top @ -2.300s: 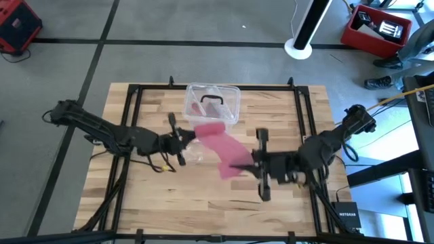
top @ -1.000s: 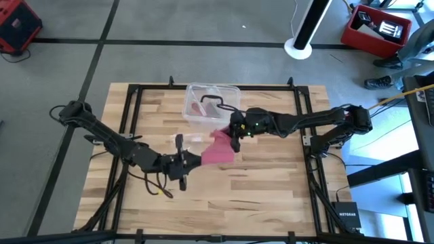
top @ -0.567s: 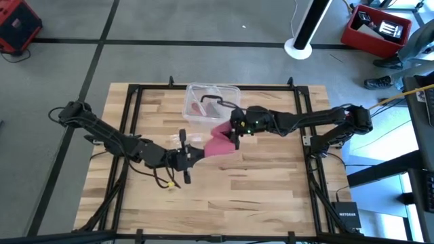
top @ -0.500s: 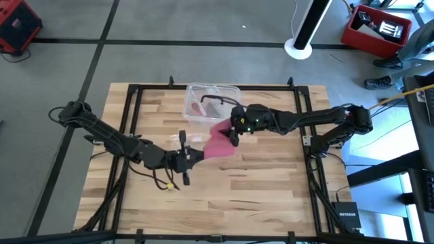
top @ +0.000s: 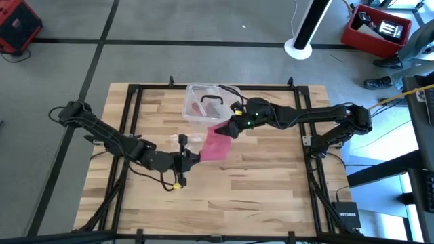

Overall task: Roll bandage
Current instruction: Roll the pink bandage

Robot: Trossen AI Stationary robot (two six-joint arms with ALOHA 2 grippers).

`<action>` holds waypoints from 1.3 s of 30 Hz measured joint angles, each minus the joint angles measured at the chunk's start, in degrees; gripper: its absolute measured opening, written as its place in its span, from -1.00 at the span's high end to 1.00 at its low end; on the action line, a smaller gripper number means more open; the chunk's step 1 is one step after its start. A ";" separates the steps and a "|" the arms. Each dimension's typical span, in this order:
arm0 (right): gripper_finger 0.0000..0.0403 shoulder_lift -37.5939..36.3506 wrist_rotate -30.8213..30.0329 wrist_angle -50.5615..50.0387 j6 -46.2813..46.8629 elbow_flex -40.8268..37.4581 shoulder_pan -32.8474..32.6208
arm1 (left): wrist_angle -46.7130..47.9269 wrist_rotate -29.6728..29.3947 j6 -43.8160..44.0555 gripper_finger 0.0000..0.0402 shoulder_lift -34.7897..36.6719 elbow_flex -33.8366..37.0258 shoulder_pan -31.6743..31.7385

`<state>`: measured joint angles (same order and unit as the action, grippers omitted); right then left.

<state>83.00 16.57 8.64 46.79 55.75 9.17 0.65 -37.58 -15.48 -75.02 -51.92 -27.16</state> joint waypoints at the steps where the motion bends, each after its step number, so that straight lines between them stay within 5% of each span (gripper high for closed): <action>1: -0.41 0.00 0.99 -0.09 0.62 0.00 0.02 | 0.70 0.00 0.83 0.99 0.00 0.00 0.00; 13: -0.41 0.00 3.11 5.50 5.88 0.00 -2.62 | 8.42 -0.11 15.24 0.99 0.00 0.07 -0.93; 23: -0.41 -0.06 2.69 -7.44 5.94 0.00 -5.19 | 7.00 -0.11 17.11 0.99 -0.02 0.07 -1.36; 27: -0.41 -1.83 8.42 -7.66 5.58 2.12 -5.39 | 9.21 0.10 20.04 0.99 -0.02 0.07 -1.43; 34: -0.41 -6.40 10.99 -30.23 -6.30 10.77 -4.67 | 6.51 1.75 20.54 0.99 -0.02 0.07 -2.60; 39: -0.41 -11.50 2.05 -40.92 -19.97 16.84 -6.30 | 6.02 2.07 22.61 0.99 -0.02 0.07 -2.34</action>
<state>71.50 18.62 -32.28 26.82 72.58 2.87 6.67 -35.52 7.14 -75.05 -51.86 -29.50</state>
